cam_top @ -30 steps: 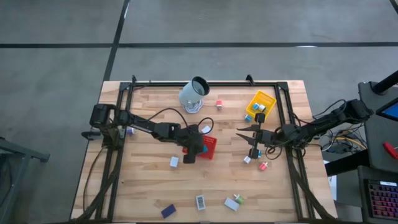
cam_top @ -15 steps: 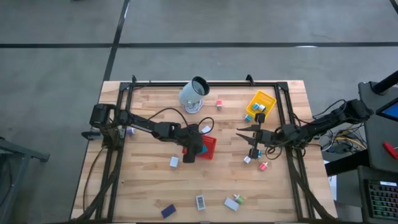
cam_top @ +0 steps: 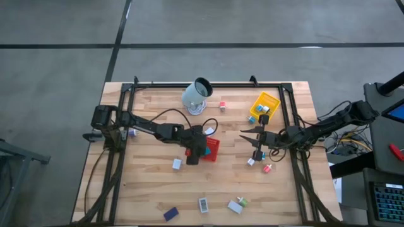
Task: Pick & Place Office items
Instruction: Put the violet charger adapter into the yellow basket
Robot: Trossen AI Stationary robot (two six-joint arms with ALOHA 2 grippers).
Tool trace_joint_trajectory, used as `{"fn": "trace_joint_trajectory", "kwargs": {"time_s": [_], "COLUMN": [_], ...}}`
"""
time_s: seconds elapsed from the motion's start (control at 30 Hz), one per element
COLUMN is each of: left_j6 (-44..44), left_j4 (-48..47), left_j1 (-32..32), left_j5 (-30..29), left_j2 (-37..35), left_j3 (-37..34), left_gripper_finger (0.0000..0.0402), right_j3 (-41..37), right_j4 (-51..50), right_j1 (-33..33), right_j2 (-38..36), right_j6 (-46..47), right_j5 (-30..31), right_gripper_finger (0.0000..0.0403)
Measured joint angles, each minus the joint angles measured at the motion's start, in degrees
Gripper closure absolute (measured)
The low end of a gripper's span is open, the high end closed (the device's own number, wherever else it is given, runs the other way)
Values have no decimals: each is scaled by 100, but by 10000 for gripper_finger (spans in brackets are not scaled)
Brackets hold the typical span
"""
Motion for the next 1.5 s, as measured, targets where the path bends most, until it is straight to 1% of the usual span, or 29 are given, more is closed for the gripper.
{"fn": "trace_joint_trajectory", "kwargs": {"time_s": [0.13,0.33,0.47,0.63,0.73,0.83,1.2,1.37,1.5], "left_j6": [174,392,458,589,624,647,574,374,223], "left_j4": [175,673,1469,2715,3066,3096,2914,2328,1728], "left_j1": [0,-2,0,2,13,17,28,28,28], "left_j5": [-9,-11,-23,-159,-186,-276,-995,-1351,-1511], "left_j2": [-213,-870,-1345,-2009,-2484,-3018,-5056,-5814,-6206], "left_j3": [-8,-212,-608,-1332,-1733,-2078,-3352,-3712,-3738], "left_gripper_finger": [138,138,138,138,138,138,138,138,138], "right_j3": [0,-24,-42,-44,-44,-44,-46,-46,-46], "right_j4": [-8,-10,-11,-8,-5,26,44,48,53], "right_j1": [0,0,0,0,0,0,0,0,0], "right_j2": [-2,-6,-6,-6,-6,-9,-9,-9,-9], "right_j6": [1,30,48,47,44,24,6,4,2], "right_j5": [-2,-2,-2,-4,-4,-5,-7,-7,-7], "right_gripper_finger": [330,330,330,330,330,330,330,330,330]}}
